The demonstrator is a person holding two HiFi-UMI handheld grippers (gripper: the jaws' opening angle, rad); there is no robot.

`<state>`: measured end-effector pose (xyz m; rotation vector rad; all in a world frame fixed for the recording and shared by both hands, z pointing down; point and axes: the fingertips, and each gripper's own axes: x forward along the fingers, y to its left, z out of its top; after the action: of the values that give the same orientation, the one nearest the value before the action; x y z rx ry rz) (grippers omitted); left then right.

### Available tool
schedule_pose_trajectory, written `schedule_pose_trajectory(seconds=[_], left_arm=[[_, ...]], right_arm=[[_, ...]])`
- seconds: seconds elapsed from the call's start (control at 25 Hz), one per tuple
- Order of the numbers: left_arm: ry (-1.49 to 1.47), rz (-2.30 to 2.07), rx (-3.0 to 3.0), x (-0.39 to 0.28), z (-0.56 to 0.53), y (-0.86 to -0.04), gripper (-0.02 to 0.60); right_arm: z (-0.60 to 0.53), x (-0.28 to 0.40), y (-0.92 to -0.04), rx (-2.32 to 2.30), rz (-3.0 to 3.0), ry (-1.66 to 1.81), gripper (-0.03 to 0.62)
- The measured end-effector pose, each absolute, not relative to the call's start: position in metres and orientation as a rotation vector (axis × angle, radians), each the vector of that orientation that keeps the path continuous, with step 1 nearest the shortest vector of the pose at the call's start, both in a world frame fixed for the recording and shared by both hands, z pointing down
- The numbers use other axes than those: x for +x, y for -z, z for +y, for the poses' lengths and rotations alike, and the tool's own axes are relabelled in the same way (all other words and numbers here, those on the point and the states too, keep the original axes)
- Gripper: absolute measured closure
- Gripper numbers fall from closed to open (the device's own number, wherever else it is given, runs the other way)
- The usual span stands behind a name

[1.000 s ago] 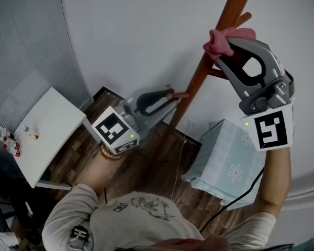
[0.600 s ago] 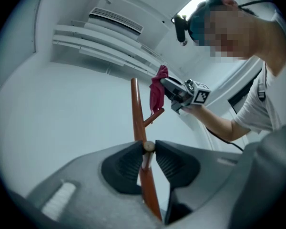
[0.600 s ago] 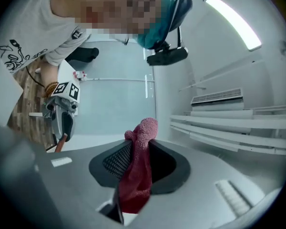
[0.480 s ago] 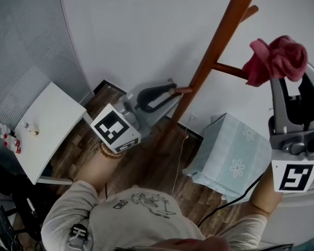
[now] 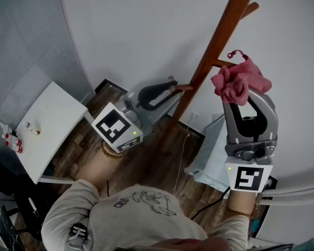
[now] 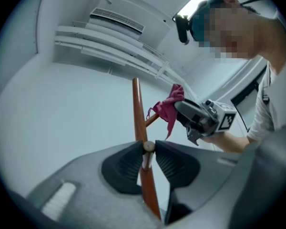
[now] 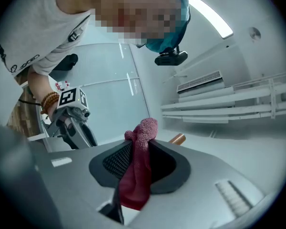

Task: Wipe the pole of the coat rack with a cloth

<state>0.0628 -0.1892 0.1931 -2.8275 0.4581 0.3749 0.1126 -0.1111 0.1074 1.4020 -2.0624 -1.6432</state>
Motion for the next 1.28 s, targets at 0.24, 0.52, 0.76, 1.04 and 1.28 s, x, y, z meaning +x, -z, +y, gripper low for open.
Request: schedule_pose_trajectory(seconds=[0.24,0.52,0.76,1.04,1.28], left_arm=[[-0.406,0.448,-2.824,0.061,-0.167,-0.190,0.485],[-0.389,0.339,-2.791,0.067,-0.129,-0.195,0.482],[-0.302,0.314,-2.698,0.077,-0.099,-0.201,0.468],[-0.152,0.414,-2.539,0.052,-0.096,-0.219,0.407],[-0.176,0.643,-2.819,0.003,-0.196,-0.266,0.329]], right_arm=[[-0.115,0.115,-0.109,1.481,-1.924,1.672,0.490],[-0.122,0.123,-0.112,1.555,-1.904,1.622,0.490],[-0.125,0.125,-0.109,1.585,-1.881,1.597,0.490],[-0.132,0.131,-0.114,1.587,-1.884,1.562,0.490],[-0.133,0.134,-0.116,1.588,-1.896,1.554,0.490]])
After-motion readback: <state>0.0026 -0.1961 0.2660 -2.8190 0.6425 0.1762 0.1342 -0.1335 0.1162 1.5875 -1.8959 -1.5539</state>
